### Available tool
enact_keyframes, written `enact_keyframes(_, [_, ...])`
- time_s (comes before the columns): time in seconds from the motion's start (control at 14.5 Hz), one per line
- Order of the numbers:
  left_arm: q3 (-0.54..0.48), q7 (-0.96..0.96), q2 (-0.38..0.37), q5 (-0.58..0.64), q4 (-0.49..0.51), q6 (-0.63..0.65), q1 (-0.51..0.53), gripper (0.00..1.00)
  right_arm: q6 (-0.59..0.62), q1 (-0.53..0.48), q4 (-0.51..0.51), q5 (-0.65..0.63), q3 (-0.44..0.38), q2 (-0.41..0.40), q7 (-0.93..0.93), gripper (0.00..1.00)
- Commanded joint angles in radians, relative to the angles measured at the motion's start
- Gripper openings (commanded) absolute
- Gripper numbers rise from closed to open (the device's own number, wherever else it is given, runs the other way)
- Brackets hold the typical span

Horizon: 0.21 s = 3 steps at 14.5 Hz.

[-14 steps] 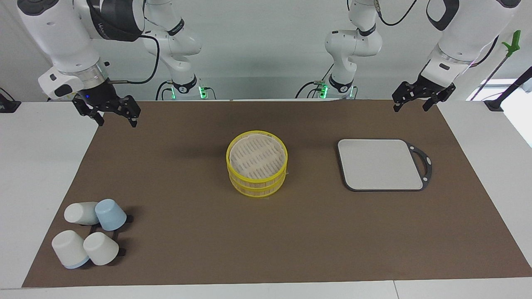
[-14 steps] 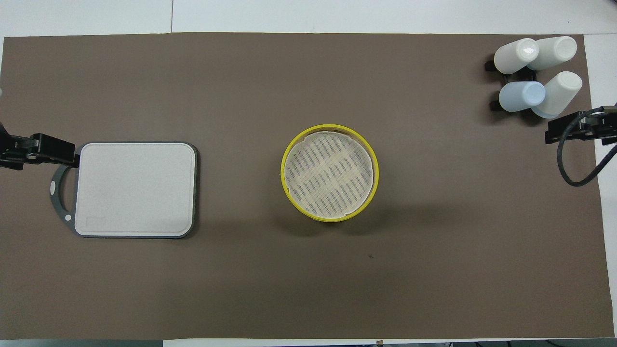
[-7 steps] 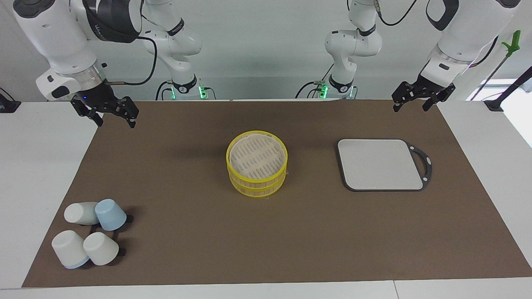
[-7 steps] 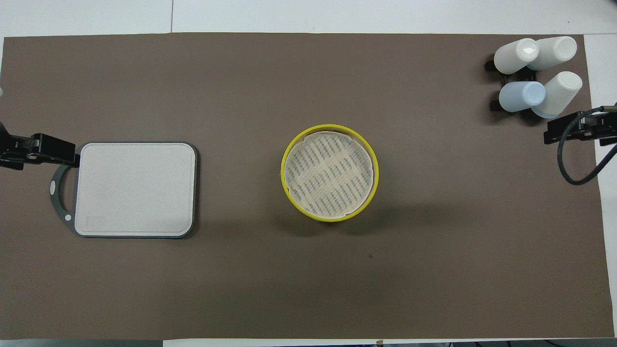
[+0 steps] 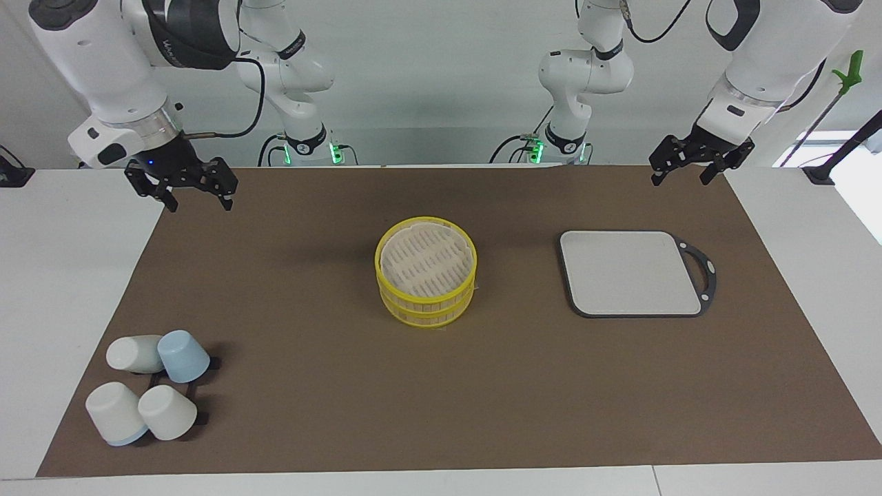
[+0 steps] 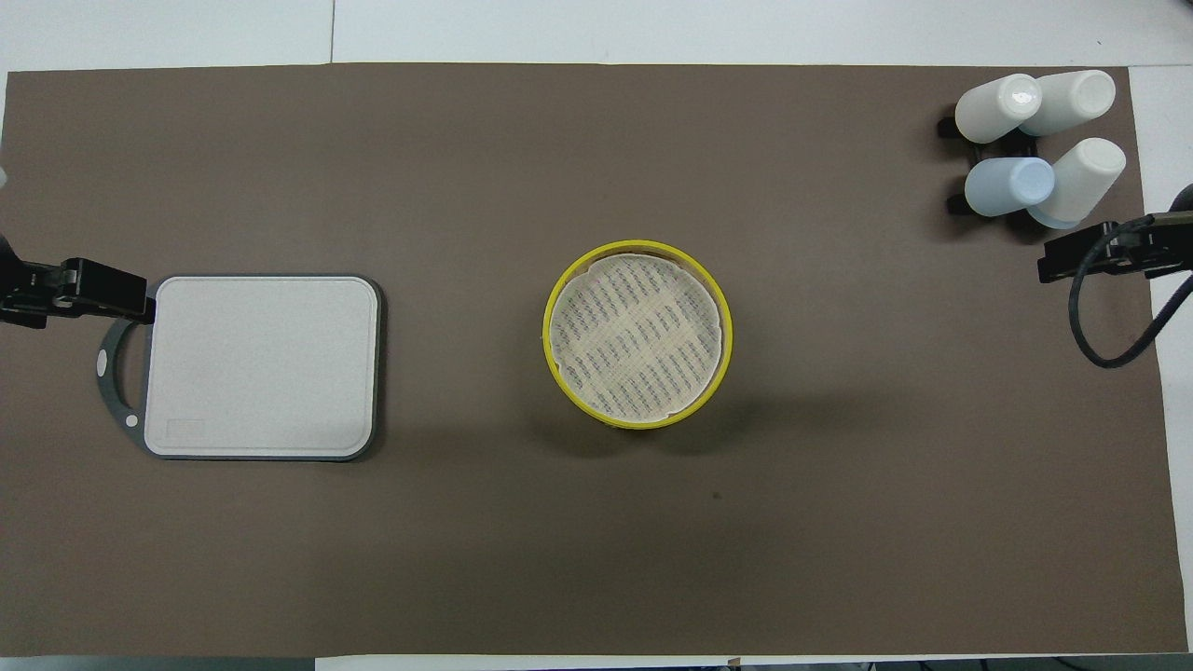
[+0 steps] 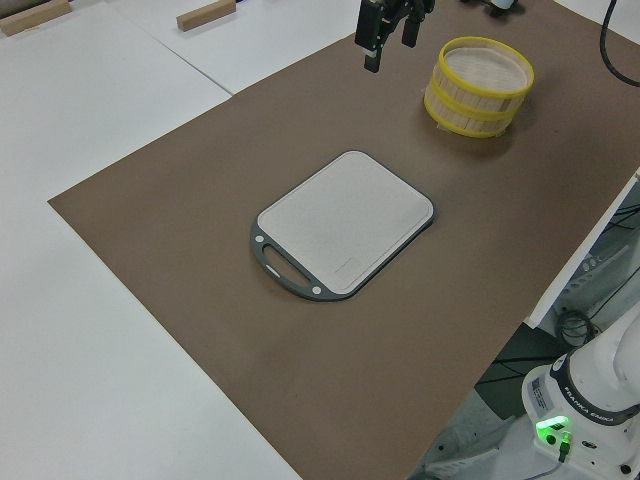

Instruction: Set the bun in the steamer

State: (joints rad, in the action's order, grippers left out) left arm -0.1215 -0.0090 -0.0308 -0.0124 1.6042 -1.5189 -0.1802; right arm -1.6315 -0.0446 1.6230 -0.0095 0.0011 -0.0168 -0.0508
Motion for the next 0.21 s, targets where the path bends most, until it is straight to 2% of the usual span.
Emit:
enact_keyframes(0.0, [-0.01, 0.009, -0.015, -0.011, 0.02, -0.023, -0.015, 1.0, 0.018, -0.003, 0.006, 0.016, 0.0, 0.008, -0.031, 1.0])
enact_keyframes(0.14, [-0.009, 0.007, -0.015, -0.011, 0.02, -0.023, -0.015, 1.0, 0.016, -0.003, 0.006, 0.016, 0.002, 0.008, -0.031, 1.0])
